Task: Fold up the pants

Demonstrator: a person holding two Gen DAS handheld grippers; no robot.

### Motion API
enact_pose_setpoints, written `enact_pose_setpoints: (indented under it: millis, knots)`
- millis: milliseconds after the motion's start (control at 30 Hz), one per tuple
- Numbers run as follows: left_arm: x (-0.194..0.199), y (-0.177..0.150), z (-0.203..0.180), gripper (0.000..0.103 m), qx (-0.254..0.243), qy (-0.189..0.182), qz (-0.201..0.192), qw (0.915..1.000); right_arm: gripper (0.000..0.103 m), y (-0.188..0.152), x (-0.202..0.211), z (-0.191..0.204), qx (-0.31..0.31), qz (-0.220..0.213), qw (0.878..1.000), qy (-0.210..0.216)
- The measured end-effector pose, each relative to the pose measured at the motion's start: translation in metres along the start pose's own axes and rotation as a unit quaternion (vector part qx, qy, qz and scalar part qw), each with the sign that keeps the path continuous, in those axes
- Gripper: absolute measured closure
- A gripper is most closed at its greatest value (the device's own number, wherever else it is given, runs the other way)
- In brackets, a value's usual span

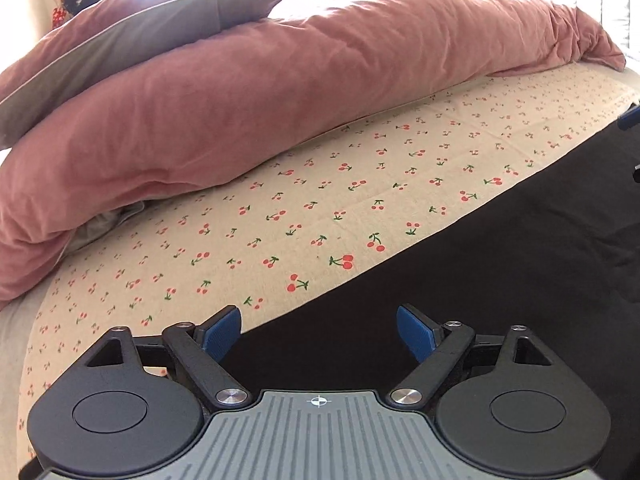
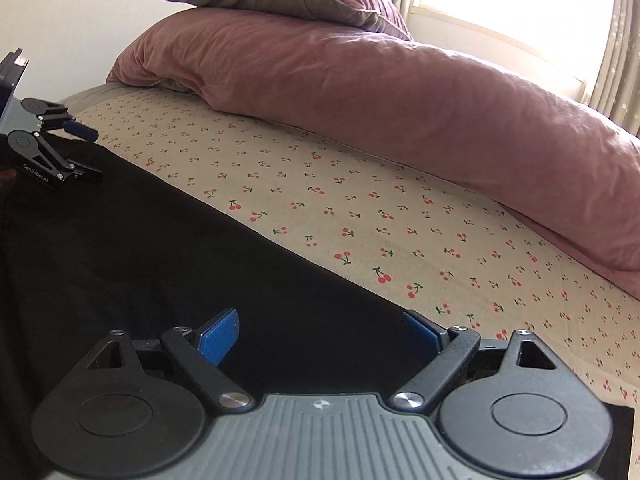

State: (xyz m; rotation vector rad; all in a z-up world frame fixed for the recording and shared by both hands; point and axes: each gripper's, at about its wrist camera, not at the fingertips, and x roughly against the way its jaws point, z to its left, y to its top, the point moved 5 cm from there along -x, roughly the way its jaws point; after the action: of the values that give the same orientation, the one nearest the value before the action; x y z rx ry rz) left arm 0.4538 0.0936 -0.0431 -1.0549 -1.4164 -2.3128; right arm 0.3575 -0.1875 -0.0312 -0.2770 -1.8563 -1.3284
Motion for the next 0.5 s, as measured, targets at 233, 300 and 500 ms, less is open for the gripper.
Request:
enact_pose_setpoints:
  millis: [233,300,500]
  knots:
    - [-0.025,0.007,0.007,0.056,0.039,-0.063,0.023,0.9970,0.020,0.002,-0.037,-0.031,-0.034,0.024,0.999,-0.005]
    - [-0.025,0.005,0.008,0.062,0.055,-0.078,0.021,0.9952,0.022,-0.004,-0.042,-0.040,-0.073,0.027,0.997,0.013]
    - [-0.019,0.004,-0.002,0.091,0.080,-0.069,0.008,0.9944,0.090,-0.007,-0.035,-0.032,-0.087,-0.006,0.996,0.010]
